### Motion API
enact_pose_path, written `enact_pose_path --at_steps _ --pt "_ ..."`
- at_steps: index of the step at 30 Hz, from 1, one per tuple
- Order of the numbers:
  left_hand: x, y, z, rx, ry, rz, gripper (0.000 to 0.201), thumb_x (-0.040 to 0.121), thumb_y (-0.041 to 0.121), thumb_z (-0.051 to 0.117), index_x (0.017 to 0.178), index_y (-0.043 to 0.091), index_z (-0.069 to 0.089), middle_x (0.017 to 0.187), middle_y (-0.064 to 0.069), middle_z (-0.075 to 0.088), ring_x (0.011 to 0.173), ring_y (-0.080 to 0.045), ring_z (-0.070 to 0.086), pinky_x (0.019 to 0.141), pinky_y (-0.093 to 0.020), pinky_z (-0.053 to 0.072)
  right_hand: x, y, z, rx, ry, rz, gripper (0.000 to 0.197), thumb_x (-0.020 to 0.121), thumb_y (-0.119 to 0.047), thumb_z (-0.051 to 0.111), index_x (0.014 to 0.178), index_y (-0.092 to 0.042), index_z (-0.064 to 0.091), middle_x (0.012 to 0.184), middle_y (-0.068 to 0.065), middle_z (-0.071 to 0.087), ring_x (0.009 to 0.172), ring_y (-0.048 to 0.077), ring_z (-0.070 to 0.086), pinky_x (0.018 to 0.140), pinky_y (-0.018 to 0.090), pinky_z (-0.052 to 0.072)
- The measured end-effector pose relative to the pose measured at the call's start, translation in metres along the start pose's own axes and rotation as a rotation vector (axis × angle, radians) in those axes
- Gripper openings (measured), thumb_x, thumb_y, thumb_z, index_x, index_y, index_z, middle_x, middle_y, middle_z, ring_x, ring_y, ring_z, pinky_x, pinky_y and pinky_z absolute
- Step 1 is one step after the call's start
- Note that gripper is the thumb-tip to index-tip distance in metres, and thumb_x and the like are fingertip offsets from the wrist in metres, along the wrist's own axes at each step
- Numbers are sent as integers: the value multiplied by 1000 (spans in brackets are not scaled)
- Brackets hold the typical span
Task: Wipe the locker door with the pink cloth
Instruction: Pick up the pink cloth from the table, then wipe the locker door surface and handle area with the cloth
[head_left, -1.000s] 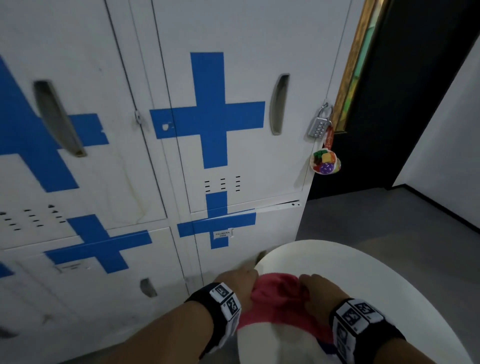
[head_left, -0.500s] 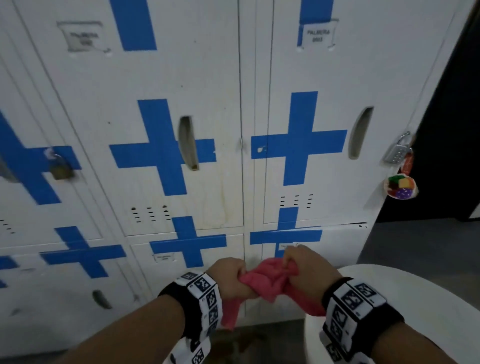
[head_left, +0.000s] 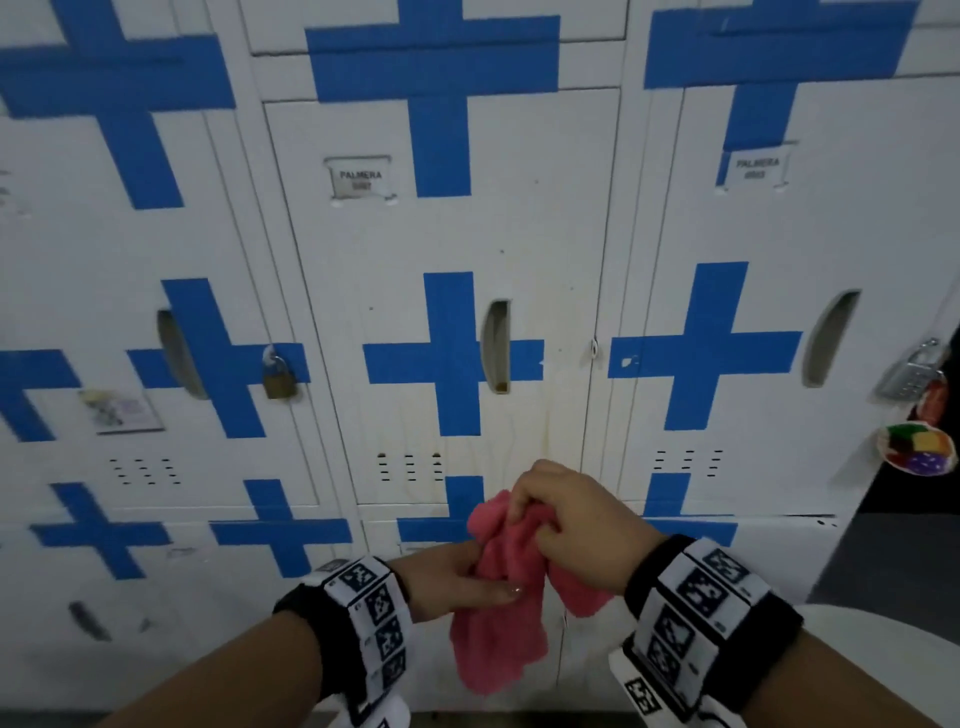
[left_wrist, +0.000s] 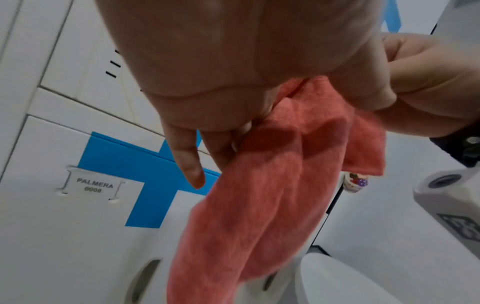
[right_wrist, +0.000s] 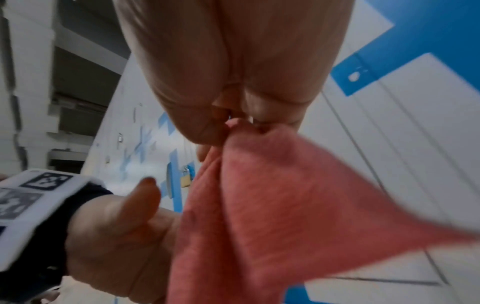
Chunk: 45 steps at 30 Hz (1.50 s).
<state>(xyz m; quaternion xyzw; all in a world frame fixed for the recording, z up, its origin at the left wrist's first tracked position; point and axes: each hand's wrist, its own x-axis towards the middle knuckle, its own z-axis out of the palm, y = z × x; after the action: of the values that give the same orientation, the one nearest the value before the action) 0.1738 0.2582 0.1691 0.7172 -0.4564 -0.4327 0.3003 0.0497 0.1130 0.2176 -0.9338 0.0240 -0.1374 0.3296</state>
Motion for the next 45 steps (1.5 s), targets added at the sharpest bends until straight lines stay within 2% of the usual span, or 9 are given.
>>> enact_pose_path --at_steps 6,10,15,20,26,29,33,38,45 --pt "-12 21 -10 -323 194 228 24 82 9 63 105 15 63 95 11 71 97 -4 64 84 -20 48 13 -37 -6 54 -110 -51 48 68 9 43 98 -25 58 87 -6 61 84 12 58 75 29 50" --pt "-19 35 -24 -373 381 299 11 80 11 70 92 12 70 82 3 73 81 -9 68 73 -21 50 22 -39 -12 46 -17 -54 58 71 9 45 107 -36 49 102 -4 51 94 8 51 83 24 47" --pt "-26 56 -43 -342 525 339 18 92 10 54 108 11 64 101 -9 71 92 -19 68 81 -30 54 34 -36 -16 68 105 12 64 80 -6 53 135 -33 35 128 -8 39 102 5 49 89 19 44" --pt "-31 70 -60 -335 618 375 23 93 4 50 107 19 60 101 -3 69 94 -16 66 79 -26 54 39 -33 -25 66 76 78 28 79 -14 52 104 -27 57 93 -7 65 85 8 61 82 37 52" --pt "-47 83 -84 -340 692 520 51 92 1 52 115 44 41 88 -13 66 76 -28 62 72 -43 51 42 -42 -46 306 176 36 38 87 -21 62 114 -35 39 85 1 65 71 7 64 63 17 49" --pt "-49 86 -94 -250 734 576 38 92 -8 43 99 29 50 86 -6 63 74 -18 56 67 -32 45 42 -43 -53 403 235 7 35 88 -16 61 111 -28 38 92 6 64 76 15 67 63 22 53" --pt "-51 84 -101 121 845 470 48 86 -12 40 76 26 68 91 16 66 87 2 58 81 -19 43 44 -37 -60 263 338 -94 21 89 -2 53 87 -23 49 83 -6 57 74 10 57 64 18 47" --pt "-54 93 -96 840 989 326 20 91 24 48 104 29 63 98 11 59 94 -11 50 84 -25 40 52 -52 -63 58 293 -171 35 85 4 50 83 -27 65 89 -9 62 85 0 56 74 9 41" --pt "-43 100 -113 283 1151 363 36 90 6 42 96 39 54 96 4 52 76 -20 61 74 -42 54 81 -81 -84 35 351 -244 33 87 5 43 83 -25 57 81 -4 59 69 10 54 63 24 44"
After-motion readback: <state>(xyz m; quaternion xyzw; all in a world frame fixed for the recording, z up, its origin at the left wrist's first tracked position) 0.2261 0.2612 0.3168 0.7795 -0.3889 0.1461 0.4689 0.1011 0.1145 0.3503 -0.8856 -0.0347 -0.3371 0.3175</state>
